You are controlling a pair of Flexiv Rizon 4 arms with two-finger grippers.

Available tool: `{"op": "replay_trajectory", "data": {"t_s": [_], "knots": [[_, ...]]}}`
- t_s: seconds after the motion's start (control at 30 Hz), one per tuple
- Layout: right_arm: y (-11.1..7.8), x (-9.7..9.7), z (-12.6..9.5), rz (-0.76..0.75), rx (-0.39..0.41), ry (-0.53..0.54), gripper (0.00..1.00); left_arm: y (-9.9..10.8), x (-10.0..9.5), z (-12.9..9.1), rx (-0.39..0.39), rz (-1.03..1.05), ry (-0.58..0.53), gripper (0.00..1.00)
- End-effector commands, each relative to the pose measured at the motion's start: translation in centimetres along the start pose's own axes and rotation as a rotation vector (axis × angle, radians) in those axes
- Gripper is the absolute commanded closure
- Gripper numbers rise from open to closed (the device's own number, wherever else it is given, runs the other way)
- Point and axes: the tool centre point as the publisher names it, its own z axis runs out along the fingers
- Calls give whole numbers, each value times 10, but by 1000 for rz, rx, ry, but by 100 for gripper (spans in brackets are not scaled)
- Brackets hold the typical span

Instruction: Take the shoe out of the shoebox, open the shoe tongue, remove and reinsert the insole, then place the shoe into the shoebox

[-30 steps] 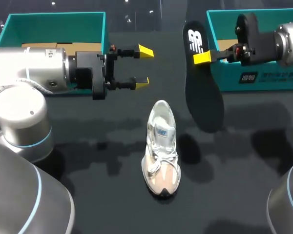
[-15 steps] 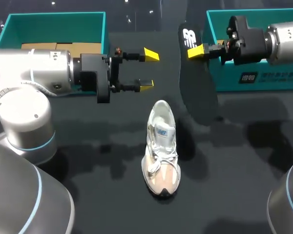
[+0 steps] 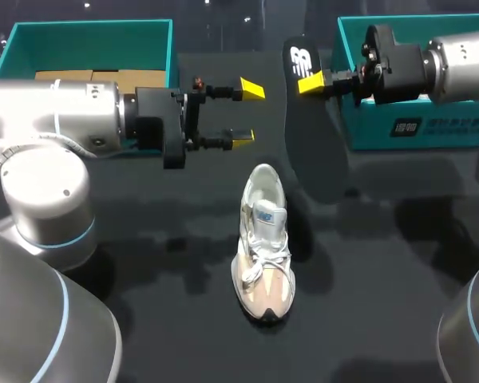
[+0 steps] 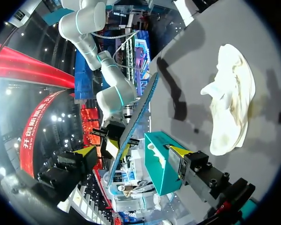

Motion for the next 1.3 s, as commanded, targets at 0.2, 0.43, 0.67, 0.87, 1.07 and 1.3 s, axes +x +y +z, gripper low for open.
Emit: {"op": "replay_trajectory", "data": {"t_s": [0.2, 0.43, 0.67, 0.87, 1.07, 1.3], "knots": [[7, -25, 24, 236, 2, 30, 100, 1, -1, 26, -13, -4, 1, 13], [9, -33, 32, 319, -4, 44, 100, 5, 4, 36, -5, -10, 11, 33], [13, -37, 34, 356, -9, 34, 100, 7, 10, 44, -7, -23, 22, 51], [14, -40, 35, 374, -15, 44, 100, 8, 14, 49, -12, -29, 17, 57], [16, -42, 35, 384, -18, 46, 100, 7, 13, 52, -20, -31, 5, 67], [17, -45, 35, 396, -26, 50, 100, 6, 11, 54, -29, -22, -4, 81]]}}
